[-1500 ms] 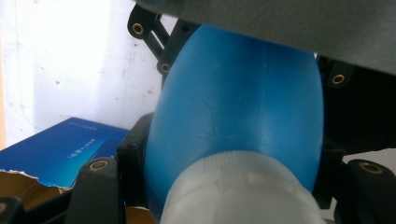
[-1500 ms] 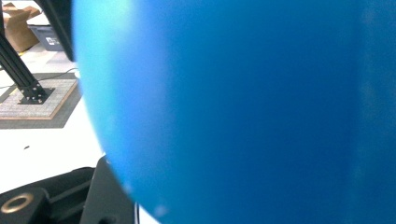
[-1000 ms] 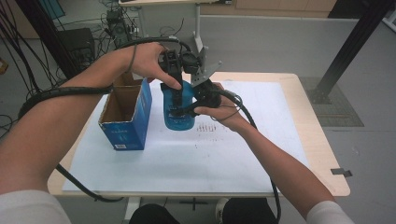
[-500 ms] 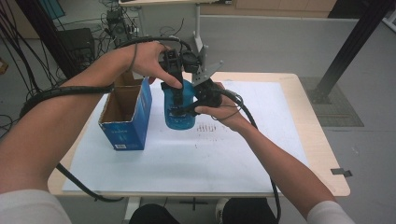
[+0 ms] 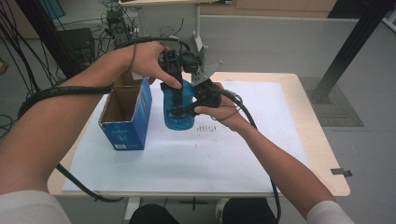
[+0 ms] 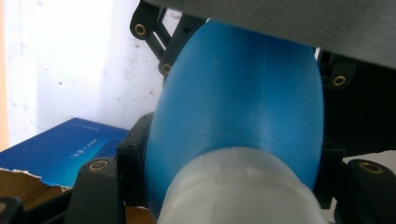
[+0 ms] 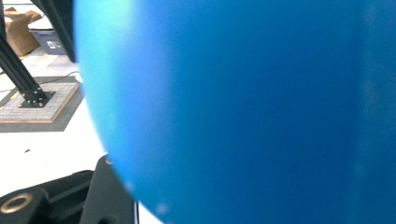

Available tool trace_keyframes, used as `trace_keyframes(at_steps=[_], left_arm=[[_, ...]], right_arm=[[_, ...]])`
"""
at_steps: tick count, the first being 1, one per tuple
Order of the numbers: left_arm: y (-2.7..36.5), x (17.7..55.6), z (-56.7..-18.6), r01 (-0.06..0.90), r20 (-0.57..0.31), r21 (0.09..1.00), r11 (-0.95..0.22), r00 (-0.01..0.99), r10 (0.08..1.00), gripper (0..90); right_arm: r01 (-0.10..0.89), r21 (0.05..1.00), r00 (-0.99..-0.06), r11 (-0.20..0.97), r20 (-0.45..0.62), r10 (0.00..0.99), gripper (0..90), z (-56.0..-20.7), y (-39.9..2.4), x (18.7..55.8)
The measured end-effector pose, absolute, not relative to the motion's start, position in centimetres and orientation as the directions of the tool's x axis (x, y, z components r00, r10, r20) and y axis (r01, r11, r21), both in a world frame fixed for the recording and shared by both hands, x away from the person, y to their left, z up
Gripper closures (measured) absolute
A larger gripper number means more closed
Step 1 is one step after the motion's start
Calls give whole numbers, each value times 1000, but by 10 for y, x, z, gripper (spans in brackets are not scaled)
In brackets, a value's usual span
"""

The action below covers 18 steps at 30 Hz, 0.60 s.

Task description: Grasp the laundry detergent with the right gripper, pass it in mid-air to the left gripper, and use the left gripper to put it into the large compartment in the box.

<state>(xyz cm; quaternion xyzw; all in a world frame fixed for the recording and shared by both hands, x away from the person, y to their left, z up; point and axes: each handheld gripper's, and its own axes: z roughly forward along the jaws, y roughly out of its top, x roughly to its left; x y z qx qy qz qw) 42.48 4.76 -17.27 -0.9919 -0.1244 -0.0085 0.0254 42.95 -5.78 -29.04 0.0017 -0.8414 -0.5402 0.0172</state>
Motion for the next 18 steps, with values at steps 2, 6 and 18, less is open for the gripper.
trace_keyframes(at_steps=[2, 6, 18], left_arm=[[47, 424, -174, 243, 24, -48, -969, 970, 242, 357], [48, 424, -175, 246, 23, -43, -968, 969, 245, 358], [49, 424, -176, 254, 23, -40, -966, 967, 253, 361]], right_arm=[[16, 907, -999, 420, 28, -23, 439, -291, -57, 429], [12, 907, -999, 420, 27, -30, 438, -293, -57, 430], [21, 906, -998, 422, 41, -38, 434, -294, -56, 431]])
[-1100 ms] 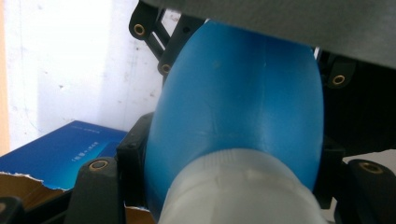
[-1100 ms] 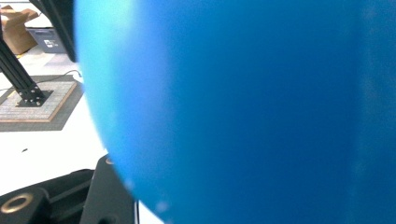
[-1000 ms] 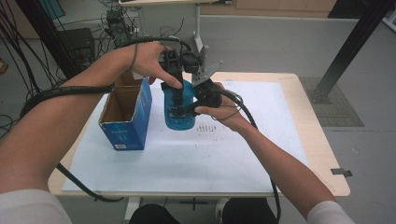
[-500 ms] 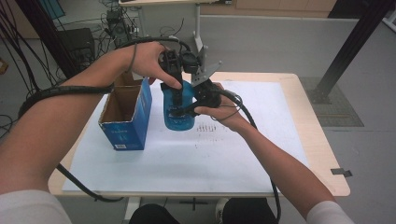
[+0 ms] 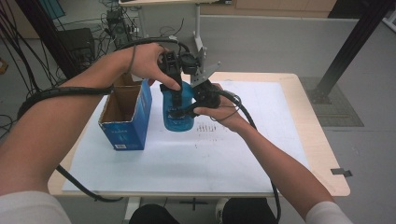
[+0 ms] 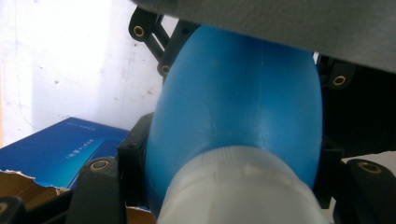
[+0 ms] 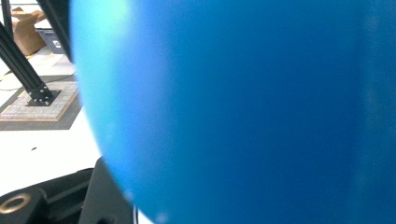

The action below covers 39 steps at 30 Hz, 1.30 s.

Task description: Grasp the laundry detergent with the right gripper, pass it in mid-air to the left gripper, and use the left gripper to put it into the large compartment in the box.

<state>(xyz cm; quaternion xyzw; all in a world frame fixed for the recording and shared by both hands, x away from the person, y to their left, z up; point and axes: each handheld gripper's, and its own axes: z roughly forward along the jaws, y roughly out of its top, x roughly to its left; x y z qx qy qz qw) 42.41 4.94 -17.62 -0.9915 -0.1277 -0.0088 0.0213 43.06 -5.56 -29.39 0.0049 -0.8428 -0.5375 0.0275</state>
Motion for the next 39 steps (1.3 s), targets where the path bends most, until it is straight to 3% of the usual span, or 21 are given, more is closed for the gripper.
trace_keyframes(at_steps=[39], left_arm=[[49, 422, -176, 256, 29, -44, -966, 966, 255, 364]], right_arm=[[16, 906, -998, 422, 41, -51, 424, -294, -56, 431]])
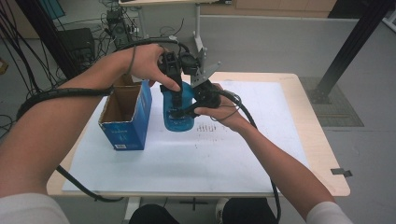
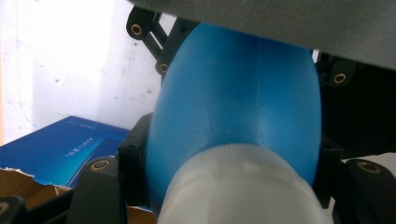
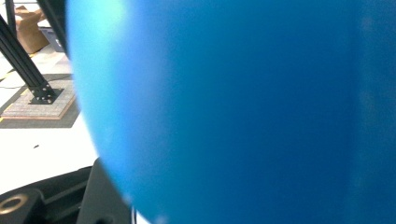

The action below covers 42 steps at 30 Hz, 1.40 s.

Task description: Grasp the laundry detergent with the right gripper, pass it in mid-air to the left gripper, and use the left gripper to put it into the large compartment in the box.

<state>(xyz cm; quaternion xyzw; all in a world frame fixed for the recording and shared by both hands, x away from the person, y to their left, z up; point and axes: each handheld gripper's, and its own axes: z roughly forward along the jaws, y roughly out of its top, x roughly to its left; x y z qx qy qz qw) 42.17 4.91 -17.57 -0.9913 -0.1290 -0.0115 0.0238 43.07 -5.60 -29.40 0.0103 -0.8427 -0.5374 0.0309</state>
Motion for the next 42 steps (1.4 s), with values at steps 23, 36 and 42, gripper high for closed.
trace_keyframes(at_steps=[23, 36, 42], left_arm=[[47, 422, -176, 259, 36, -50, -964, 966, 258, 367], [46, 422, -176, 250, 38, -47, -967, 968, 249, 368], [46, 421, -176, 250, 40, -47, -967, 968, 248, 368]], right_arm=[[31, 909, -997, 416, 56, -47, 414, -294, -58, 433], [41, 905, -997, 422, 64, -41, 413, -295, -60, 432], [34, 908, -997, 418, 57, -44, 413, -295, -60, 432]])
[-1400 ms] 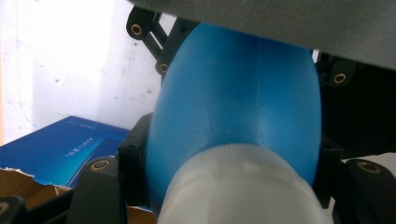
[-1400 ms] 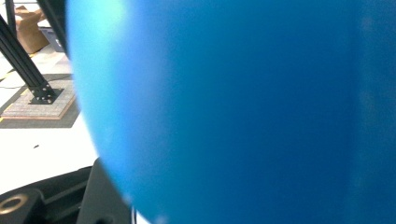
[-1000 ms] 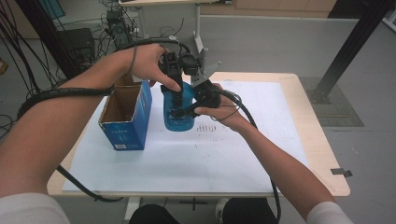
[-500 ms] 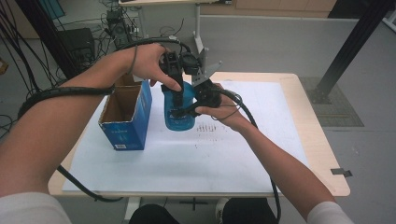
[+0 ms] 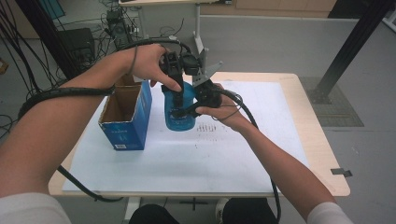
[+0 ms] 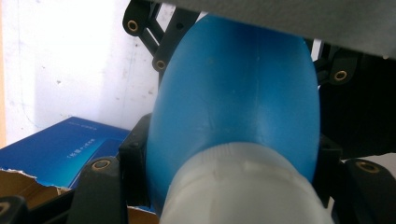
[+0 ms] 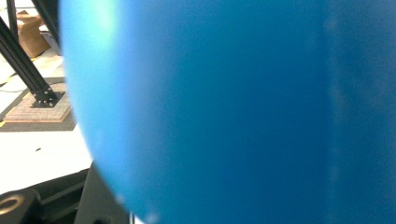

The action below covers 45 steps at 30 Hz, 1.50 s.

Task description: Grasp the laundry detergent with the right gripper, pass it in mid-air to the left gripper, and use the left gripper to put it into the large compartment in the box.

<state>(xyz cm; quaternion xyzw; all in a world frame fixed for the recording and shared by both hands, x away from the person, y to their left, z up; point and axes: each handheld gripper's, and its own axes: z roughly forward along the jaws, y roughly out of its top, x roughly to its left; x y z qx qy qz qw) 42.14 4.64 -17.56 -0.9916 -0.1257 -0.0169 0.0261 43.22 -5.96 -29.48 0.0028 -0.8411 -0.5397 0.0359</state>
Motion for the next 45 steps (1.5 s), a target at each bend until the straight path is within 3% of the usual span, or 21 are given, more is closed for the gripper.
trace_keyframes(at_steps=[24, 35, 38, 45], left_arm=[[46, 419, -176, 250, 38, -53, -967, 968, 248, 370], [52, 420, -172, 306, 34, -57, -950, 952, 305, 369], [53, 422, -168, 350, 35, -55, -935, 937, 348, 369], [59, 428, -149, 497, 70, -19, -868, 866, 495, 369]], right_arm=[[34, 909, -997, 415, 61, -51, 396, -296, -59, 431], [109, 872, -994, 477, 99, 47, 104, -300, -80, 432], [171, 853, -985, 494, 144, 91, 73, -299, -93, 433], [261, 745, -960, 614, 135, 243, 26, -287, -128, 423]])
